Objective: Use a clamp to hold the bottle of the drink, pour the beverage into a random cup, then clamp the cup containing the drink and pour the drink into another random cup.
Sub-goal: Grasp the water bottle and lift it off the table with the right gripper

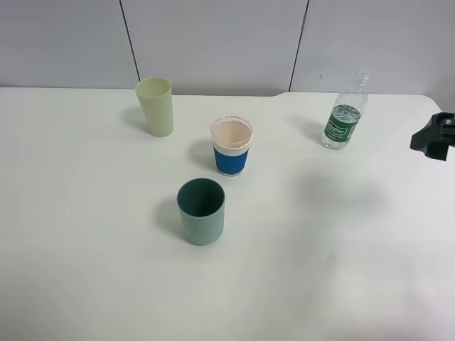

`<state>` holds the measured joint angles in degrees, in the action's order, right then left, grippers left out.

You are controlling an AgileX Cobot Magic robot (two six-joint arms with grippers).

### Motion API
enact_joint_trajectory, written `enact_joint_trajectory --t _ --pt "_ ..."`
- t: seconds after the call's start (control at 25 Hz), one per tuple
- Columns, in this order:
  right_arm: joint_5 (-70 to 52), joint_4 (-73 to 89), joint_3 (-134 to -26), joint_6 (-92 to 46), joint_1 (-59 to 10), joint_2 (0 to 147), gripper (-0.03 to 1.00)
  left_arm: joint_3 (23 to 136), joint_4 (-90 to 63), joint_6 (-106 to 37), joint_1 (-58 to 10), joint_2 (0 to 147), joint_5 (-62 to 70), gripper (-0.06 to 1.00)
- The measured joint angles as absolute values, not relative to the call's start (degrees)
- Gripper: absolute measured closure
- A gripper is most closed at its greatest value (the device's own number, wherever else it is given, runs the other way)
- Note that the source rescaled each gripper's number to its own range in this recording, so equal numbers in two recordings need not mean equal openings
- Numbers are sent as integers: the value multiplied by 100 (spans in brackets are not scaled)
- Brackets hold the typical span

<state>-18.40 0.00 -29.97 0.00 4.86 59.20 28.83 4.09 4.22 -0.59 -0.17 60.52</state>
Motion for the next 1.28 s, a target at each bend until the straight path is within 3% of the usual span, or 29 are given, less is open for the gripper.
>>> enact_joint_trajectory --t 0.84,1.28 --pt "1188 -1069 -3002 0 486 8674 -3 2883 409 422 -59 -17 6052 -6" --pt "3365 -1176 -3019 0 486 9914 -3 2883 409 422 -59 -17 6052 -6"
